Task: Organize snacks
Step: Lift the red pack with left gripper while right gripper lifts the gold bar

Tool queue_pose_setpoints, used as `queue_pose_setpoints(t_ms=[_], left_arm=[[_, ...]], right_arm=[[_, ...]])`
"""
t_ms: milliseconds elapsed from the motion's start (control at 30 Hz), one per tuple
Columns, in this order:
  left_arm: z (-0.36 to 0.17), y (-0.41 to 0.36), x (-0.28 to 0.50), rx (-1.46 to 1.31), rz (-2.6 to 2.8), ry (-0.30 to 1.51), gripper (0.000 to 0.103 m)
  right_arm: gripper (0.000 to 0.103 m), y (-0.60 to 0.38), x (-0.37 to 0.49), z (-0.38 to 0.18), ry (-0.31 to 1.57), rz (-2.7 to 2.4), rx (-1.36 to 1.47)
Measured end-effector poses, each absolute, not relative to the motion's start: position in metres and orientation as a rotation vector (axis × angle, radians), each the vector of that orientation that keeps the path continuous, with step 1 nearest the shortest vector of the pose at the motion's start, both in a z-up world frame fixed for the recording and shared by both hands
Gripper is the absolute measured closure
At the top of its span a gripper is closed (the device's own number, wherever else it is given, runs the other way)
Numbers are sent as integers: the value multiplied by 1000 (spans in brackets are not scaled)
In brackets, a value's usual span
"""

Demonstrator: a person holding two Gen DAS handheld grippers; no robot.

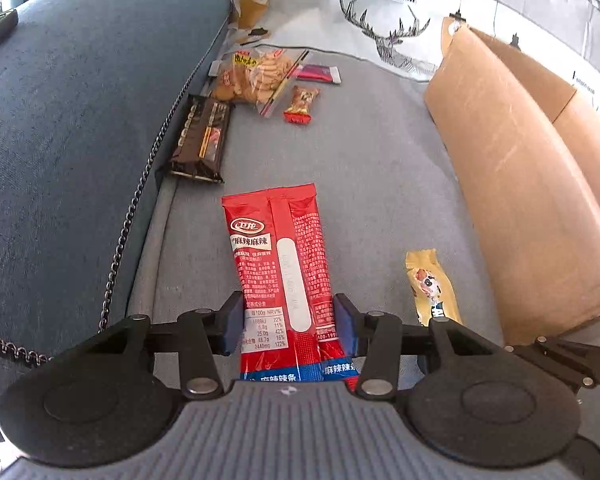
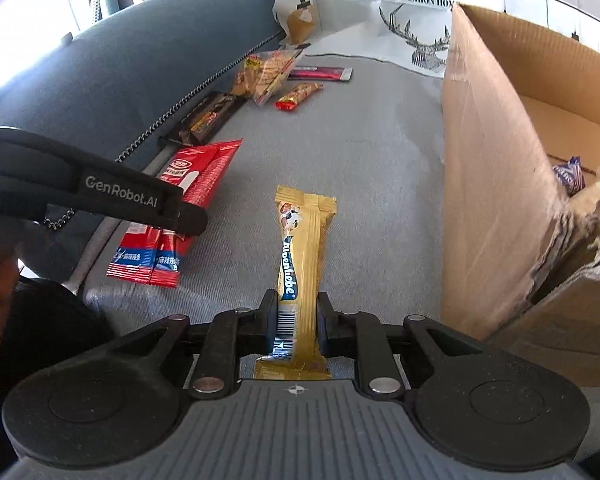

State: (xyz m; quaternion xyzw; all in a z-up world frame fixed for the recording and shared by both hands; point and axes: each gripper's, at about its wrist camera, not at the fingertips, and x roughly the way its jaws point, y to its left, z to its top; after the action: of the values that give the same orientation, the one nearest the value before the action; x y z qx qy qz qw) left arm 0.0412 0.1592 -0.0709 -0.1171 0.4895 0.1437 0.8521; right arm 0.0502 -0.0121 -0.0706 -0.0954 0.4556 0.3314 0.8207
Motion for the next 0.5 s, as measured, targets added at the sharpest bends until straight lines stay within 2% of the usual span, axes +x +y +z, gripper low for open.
queue_pose_setpoints(t_ms=[233,500], left_arm=[[-87,161,49,-260,303,1123,50],[-93,158,50,-235,291,1147,45]], right_arm=[[82,-10,49,-78,992,702,-222],[80,-9,48,-79,986,702,-228]])
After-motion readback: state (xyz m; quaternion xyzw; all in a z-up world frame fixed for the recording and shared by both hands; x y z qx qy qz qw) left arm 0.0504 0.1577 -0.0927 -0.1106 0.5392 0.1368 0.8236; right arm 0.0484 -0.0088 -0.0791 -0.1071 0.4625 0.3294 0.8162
